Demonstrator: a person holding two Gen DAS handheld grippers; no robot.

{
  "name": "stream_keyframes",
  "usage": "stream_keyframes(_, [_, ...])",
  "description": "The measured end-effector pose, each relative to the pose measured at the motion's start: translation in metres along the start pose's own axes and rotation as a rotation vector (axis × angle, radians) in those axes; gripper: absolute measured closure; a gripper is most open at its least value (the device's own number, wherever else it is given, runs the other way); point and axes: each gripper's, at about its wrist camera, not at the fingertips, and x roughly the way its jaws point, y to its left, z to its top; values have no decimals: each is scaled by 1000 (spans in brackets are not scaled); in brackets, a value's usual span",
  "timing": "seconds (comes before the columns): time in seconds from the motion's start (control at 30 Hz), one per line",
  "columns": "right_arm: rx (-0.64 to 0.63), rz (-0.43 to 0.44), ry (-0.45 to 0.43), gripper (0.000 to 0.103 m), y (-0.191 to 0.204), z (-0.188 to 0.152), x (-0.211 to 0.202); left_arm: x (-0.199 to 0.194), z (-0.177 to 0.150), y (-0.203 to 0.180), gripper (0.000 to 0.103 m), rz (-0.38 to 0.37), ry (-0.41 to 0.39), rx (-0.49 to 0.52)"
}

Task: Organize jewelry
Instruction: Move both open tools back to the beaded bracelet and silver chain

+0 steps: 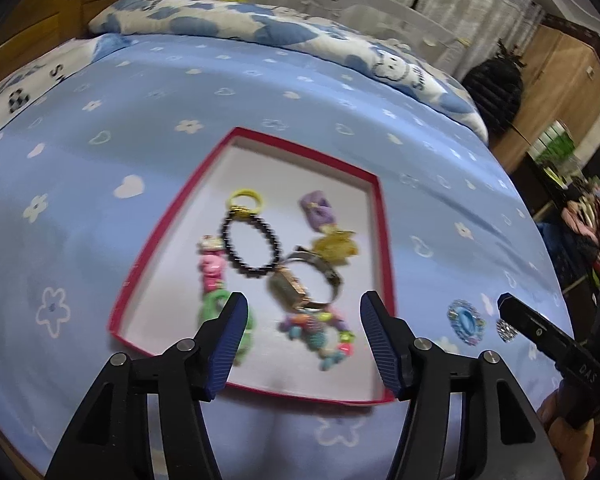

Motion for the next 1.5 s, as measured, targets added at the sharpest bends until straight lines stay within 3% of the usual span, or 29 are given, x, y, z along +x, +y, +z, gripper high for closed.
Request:
stream_keyframes(0.67, [195,-218,-116,47,-108,-35,-90,43,-3,-103,44,-107,91,236])
stream_keyframes(1.5, [231,-286,-76,48,-152,-44,-85,124,-8,-187,46,-147,211,388])
